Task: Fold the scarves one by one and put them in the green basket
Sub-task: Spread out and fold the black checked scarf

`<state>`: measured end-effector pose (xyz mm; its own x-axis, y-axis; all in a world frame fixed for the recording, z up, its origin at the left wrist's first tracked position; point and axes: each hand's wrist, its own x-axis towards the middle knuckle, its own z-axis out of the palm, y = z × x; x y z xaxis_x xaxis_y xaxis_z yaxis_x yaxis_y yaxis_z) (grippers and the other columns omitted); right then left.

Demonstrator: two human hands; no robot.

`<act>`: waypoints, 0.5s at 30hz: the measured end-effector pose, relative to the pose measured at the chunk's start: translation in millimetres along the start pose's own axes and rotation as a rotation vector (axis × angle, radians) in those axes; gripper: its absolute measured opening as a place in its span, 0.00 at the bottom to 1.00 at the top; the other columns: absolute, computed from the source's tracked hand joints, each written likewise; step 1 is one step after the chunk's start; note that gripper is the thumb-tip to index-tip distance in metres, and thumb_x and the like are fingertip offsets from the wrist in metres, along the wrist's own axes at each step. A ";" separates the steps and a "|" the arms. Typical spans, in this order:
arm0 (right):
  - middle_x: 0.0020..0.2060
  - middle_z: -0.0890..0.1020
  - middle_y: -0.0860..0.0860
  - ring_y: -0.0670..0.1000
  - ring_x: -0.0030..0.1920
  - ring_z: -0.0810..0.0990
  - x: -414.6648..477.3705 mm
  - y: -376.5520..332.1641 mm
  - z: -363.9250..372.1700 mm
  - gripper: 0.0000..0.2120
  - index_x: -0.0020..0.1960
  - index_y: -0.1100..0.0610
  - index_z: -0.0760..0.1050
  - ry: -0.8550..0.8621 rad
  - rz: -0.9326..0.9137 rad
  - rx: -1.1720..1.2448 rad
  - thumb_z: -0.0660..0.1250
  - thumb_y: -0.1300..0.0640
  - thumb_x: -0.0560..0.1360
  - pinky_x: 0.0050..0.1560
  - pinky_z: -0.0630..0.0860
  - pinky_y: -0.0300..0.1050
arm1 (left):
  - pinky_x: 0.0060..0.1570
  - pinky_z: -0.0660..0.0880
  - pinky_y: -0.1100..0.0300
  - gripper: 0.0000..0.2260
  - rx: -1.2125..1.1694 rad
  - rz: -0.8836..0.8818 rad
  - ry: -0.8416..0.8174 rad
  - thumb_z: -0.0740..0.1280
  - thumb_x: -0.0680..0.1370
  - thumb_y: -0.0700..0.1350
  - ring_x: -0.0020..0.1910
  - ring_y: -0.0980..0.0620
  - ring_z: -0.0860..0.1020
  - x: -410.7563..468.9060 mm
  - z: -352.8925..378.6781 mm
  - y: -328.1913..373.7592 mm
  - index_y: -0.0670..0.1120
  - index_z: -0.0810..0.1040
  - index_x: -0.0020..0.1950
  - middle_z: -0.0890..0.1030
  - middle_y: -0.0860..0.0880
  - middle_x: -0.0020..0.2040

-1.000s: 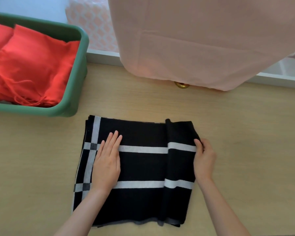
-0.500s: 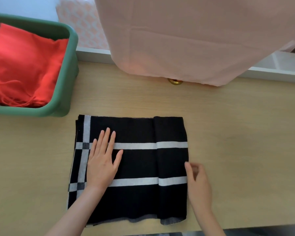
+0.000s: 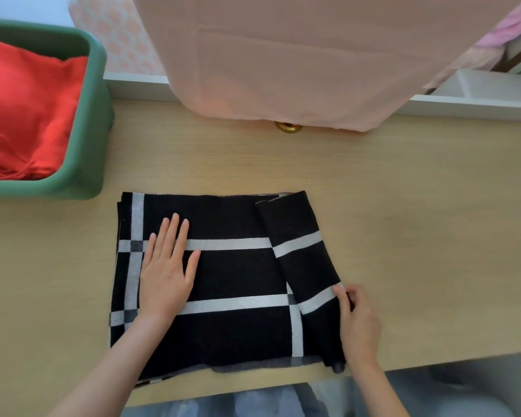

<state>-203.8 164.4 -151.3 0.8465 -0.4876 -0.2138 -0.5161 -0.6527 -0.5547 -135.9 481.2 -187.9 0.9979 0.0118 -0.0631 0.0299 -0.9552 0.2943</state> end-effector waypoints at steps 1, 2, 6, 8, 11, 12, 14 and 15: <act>0.33 0.78 0.45 0.47 0.32 0.77 -2.7 -0.7 3.4 0.14 0.47 0.55 0.74 0.032 -0.013 -0.016 0.57 0.44 0.78 0.33 0.73 0.48 | 0.76 0.46 0.53 0.26 0.003 -0.001 0.003 0.50 0.82 0.54 0.78 0.54 0.47 -0.2 0.1 0.4 0.48 0.52 0.79 0.51 0.49 0.79; 0.32 0.77 0.45 0.47 0.31 0.76 -5.0 -1.2 6.2 0.16 0.47 0.55 0.74 0.057 -0.035 -0.034 0.56 0.43 0.77 0.31 0.72 0.47 | 0.76 0.46 0.53 0.26 0.005 0.001 0.008 0.50 0.82 0.55 0.78 0.54 0.47 -0.4 0.3 0.8 0.48 0.52 0.79 0.52 0.49 0.79; 0.35 0.77 0.43 0.43 0.33 0.75 -10.0 -1.8 5.0 0.19 0.48 0.53 0.74 0.046 -0.094 -0.101 0.53 0.39 0.76 0.30 0.68 0.38 | 0.76 0.45 0.52 0.27 0.000 0.007 0.011 0.48 0.82 0.55 0.78 0.52 0.48 0.0 2.1 0.9 0.45 0.54 0.78 0.53 0.47 0.79; 0.44 0.78 0.43 0.43 0.42 0.77 -10.5 -2.9 2.3 0.19 0.54 0.53 0.73 0.047 -0.098 -0.090 0.55 0.40 0.77 0.37 0.71 0.36 | 0.76 0.48 0.46 0.26 -0.002 0.025 0.033 0.49 0.82 0.53 0.78 0.49 0.51 -1.7 -3.3 6.5 0.43 0.57 0.77 0.56 0.45 0.78; 0.52 0.75 0.46 0.45 0.51 0.74 -12.9 -7.5 4.6 0.22 0.61 0.56 0.71 0.060 -0.171 -0.116 0.58 0.41 0.76 0.48 0.75 0.42 | 0.75 0.50 0.45 0.24 -0.029 0.089 0.064 0.51 0.81 0.50 0.78 0.48 0.53 -18.8 -12.4 37.4 0.44 0.60 0.76 0.58 0.45 0.77; 0.52 0.75 0.46 0.45 0.51 0.74 -13.9 -9.9 7.7 0.23 0.62 0.56 0.71 0.050 -0.162 -0.105 0.58 0.40 0.76 0.49 0.75 0.43 | 0.75 0.50 0.45 0.24 -0.035 0.128 0.052 0.51 0.81 0.50 0.78 0.48 0.53 -29.7 -9.9 49.4 0.44 0.59 0.76 0.58 0.45 0.77; 0.50 0.75 0.47 0.47 0.49 0.75 -14.1 -11.5 15.0 0.23 0.61 0.57 0.72 0.056 -0.144 -0.089 0.57 0.41 0.76 0.46 0.76 0.44 | 0.75 0.51 0.44 0.25 -0.008 0.206 -0.014 0.50 0.82 0.53 0.78 0.47 0.53 -52.2 2.8 63.7 0.45 0.59 0.77 0.57 0.46 0.78; 0.48 0.76 0.48 0.48 0.47 0.76 -13.2 -10.4 18.1 0.21 0.59 0.58 0.73 0.073 -0.149 -0.084 0.57 0.43 0.77 0.43 0.76 0.44 | 0.74 0.51 0.44 0.25 0.026 0.230 -0.050 0.48 0.82 0.54 0.78 0.47 0.53 -60.1 9.7 64.2 0.45 0.59 0.77 0.57 0.46 0.78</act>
<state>-207.2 188.1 -157.3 0.9042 -0.4207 -0.0736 -0.3974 -0.7658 -0.5056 -194.5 416.3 -174.5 0.9741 -0.2215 -0.0447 -0.2004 -0.9384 0.2816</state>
